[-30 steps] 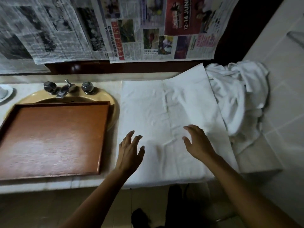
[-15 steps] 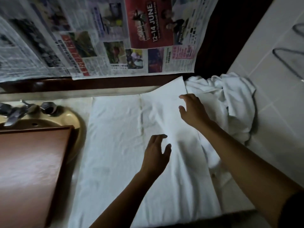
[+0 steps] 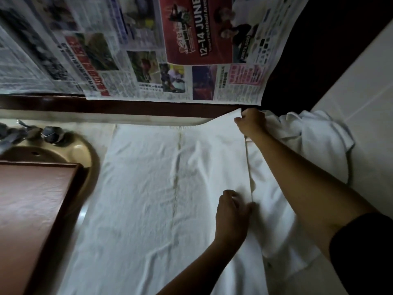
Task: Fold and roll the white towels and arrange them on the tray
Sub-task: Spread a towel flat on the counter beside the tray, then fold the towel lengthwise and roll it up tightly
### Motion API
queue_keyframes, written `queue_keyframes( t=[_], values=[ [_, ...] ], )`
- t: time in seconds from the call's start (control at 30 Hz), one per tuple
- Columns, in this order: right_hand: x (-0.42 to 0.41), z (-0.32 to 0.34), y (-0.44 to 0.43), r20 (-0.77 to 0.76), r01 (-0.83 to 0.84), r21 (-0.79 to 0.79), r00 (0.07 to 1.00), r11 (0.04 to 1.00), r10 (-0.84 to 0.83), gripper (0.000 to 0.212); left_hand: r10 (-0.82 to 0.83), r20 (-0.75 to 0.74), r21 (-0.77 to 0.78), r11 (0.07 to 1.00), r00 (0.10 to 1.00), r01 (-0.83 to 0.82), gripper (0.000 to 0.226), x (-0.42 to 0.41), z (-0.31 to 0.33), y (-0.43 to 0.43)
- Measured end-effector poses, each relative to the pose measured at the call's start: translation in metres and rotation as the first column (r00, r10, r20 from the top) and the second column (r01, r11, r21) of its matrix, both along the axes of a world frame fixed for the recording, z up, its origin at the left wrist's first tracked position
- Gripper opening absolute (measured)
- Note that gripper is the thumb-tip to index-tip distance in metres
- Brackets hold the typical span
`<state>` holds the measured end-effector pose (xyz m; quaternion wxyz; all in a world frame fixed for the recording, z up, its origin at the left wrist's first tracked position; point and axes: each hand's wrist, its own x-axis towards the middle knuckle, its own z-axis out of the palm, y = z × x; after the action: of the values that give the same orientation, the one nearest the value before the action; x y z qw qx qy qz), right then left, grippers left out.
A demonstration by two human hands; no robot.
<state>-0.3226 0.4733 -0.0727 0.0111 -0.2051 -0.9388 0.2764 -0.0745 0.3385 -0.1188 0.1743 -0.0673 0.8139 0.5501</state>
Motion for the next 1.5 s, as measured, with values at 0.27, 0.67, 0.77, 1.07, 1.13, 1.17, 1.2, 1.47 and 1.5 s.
queue_keyframes(
  t=[0.27,0.67,0.77,1.07,1.13,1.17,1.2,1.47,1.5],
  values=[
    [0.0,0.008,0.021,-0.066,0.077,-0.488,0.99,0.869,-0.125,0.022,-0.128,0.013,-0.173,0.976,0.992,0.128,0.018,-0.011,0.011,0.006],
    [0.009,0.041,-0.044,-0.19,-0.062,-0.708,0.976,0.704,-0.105,0.006,0.09,0.21,0.392,0.905,0.974,-0.168,0.016,-0.001,0.06,-0.106],
    [0.004,0.046,-0.085,-0.236,-0.123,-0.655,0.971,0.746,-0.047,0.005,0.156,0.304,0.487,0.823,0.94,-0.294,0.018,-0.001,0.068,-0.145],
    [-0.023,0.037,-0.22,-0.249,-0.176,-0.614,0.968,0.769,0.022,0.007,0.255,0.26,0.437,0.829,0.931,-0.349,0.02,-0.008,0.067,-0.258],
    [-0.032,0.031,-0.251,-0.227,-0.178,-0.597,0.973,0.782,0.047,0.009,0.286,0.259,0.383,0.847,0.923,-0.37,0.02,-0.014,0.059,-0.284],
    [-0.037,0.026,-0.268,-0.217,-0.181,-0.578,0.974,0.796,0.064,0.006,0.305,0.257,0.342,0.859,0.917,-0.381,0.021,-0.017,0.052,-0.298],
    [-0.041,0.019,-0.283,-0.211,-0.182,-0.558,0.975,0.809,0.073,0.004,0.325,0.25,0.288,0.874,0.912,-0.39,0.021,-0.02,0.044,-0.31],
    [-0.068,-0.045,-0.378,-0.14,-0.135,-0.338,0.986,0.932,0.092,0.018,0.325,0.338,0.325,0.841,0.884,-0.433,0.02,-0.041,0.025,-0.368],
    [-0.071,-0.05,-0.386,-0.137,-0.134,-0.302,0.986,0.944,0.097,0.011,0.313,0.345,0.357,0.828,0.885,-0.432,0.02,-0.043,0.022,-0.372]
  ],
)
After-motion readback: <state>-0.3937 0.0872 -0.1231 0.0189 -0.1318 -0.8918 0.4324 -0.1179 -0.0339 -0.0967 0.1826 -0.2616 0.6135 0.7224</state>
